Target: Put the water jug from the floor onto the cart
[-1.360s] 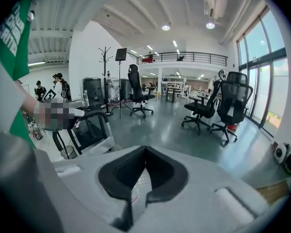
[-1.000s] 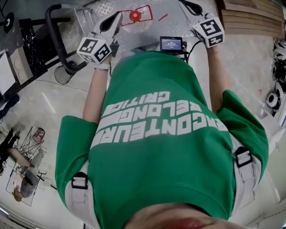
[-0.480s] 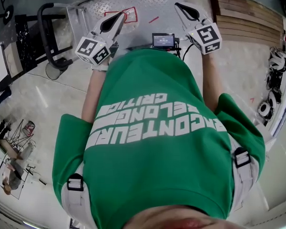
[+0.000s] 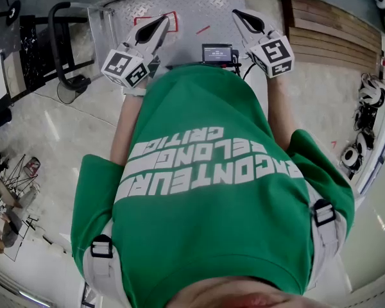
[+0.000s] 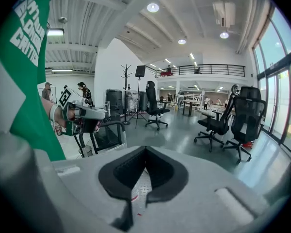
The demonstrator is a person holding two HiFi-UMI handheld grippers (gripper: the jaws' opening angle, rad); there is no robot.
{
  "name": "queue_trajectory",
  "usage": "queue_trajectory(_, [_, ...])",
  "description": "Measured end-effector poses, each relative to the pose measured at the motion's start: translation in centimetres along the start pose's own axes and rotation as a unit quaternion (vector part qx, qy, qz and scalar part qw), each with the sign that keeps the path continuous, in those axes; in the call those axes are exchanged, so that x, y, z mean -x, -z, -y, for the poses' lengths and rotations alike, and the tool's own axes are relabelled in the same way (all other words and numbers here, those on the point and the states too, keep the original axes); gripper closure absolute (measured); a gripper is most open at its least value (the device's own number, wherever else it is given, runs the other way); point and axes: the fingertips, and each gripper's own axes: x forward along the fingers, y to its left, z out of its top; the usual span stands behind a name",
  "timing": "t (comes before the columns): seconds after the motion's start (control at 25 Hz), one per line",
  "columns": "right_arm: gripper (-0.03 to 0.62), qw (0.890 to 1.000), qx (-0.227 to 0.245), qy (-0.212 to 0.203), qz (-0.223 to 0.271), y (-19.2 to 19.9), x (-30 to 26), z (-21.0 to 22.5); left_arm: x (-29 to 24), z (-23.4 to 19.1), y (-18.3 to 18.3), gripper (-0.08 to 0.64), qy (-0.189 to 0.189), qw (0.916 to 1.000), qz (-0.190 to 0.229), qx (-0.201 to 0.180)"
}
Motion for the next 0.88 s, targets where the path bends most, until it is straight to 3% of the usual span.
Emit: queue_trajectory(0.88, [0.598, 1.0, 0.009, -0.013, -0.005, 0.48, -0.6, 0.21, 0.23, 0.18, 1.03, 0.549, -0.018, 0.9998, 0.001, 0.005])
